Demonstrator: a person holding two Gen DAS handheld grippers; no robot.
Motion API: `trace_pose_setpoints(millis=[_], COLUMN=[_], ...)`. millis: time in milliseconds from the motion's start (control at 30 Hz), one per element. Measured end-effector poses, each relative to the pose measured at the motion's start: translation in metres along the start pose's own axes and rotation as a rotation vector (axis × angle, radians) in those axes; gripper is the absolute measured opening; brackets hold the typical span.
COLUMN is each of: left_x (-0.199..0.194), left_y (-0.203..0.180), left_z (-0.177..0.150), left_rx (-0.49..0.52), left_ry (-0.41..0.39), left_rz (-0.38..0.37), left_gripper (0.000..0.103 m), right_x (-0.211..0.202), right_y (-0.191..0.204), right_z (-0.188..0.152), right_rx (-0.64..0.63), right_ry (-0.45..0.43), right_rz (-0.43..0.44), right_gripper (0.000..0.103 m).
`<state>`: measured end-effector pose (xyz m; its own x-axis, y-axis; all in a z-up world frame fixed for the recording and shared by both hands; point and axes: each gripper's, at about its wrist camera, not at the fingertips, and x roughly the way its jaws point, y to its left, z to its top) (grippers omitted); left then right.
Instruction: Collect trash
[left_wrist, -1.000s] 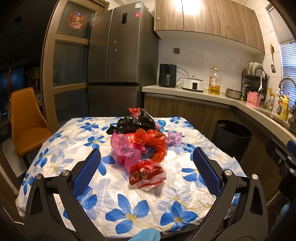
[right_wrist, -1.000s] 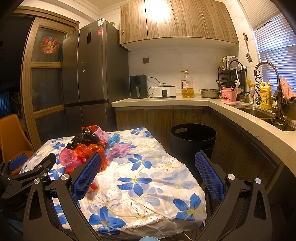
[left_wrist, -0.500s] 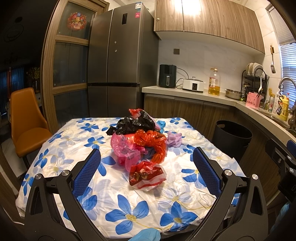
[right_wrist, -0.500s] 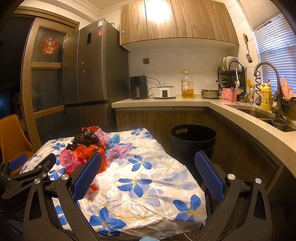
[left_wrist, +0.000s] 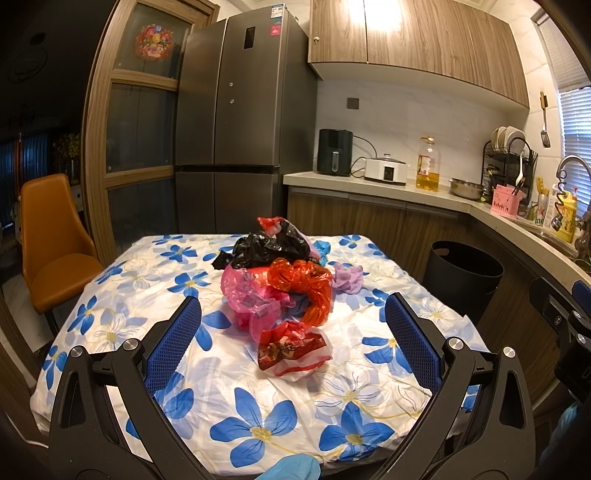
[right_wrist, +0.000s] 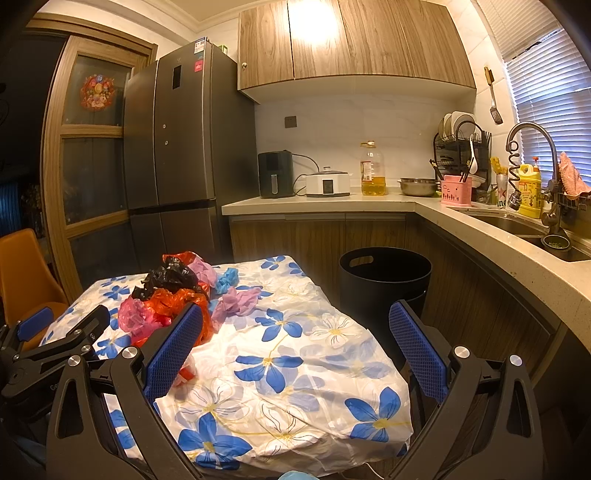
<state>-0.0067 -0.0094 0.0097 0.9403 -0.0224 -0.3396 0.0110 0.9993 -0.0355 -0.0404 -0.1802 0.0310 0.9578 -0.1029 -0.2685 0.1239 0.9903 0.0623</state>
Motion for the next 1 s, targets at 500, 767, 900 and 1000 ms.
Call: trace_pose_setpoints(millis=[500, 767, 900, 1000], left_x=[0.015, 0.059, 0.08, 0.096], left_y=[0.008, 0.029, 0.038, 0.042], left_z=[-0.008, -0.04, -0.052, -0.061], left_rx=[-0.034, -0.075, -0.106, -0.131], left_ry=[0.005, 0.065, 0.1, 0.143], left_rz=[-0.03, -0.029, -0.046, -0.073], left_gripper=[0.098, 0.095, 0.09, 0.079], right_x=[0.009, 0.032, 0.045, 0.056], right_y=[0.0, 0.002, 0.003, 0.004], right_z=[-0.003, -0.015, -0.022, -0.025], right_rx=[0.006, 0.008, 0.008, 0.007], right_ry=[0.02, 0.06, 0.092, 0.114], right_rz=[-0.005, -0.002, 0.001, 0.002], right_gripper=[0.098, 0.098, 0.098, 0.098])
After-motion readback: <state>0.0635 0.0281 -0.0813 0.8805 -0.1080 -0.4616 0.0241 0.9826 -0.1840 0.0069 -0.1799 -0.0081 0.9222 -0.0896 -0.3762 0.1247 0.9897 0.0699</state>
